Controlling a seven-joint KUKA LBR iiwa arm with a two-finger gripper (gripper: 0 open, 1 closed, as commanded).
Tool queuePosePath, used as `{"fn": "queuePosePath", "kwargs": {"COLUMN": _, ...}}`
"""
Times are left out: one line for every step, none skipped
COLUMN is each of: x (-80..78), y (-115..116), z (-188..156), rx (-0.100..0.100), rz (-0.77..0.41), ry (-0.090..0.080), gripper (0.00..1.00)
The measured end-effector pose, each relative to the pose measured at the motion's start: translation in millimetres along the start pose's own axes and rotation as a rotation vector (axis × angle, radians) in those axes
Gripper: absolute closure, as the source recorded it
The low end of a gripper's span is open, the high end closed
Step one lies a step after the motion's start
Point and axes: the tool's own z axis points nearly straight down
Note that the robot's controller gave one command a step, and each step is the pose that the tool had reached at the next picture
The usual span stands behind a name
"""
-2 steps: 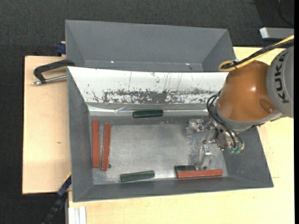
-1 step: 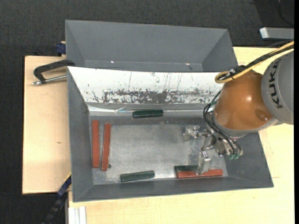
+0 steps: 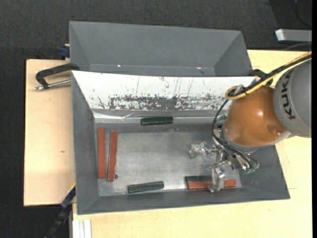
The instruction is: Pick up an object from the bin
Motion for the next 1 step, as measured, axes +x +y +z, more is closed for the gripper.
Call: {"fn": "queuePosePath", "kwargs": {"x": 0.6, "y": -2.0, "z": 11.7, "rx": 0.000, "rz": -0.026, "ry": -0.001, "gripper": 0.00}}
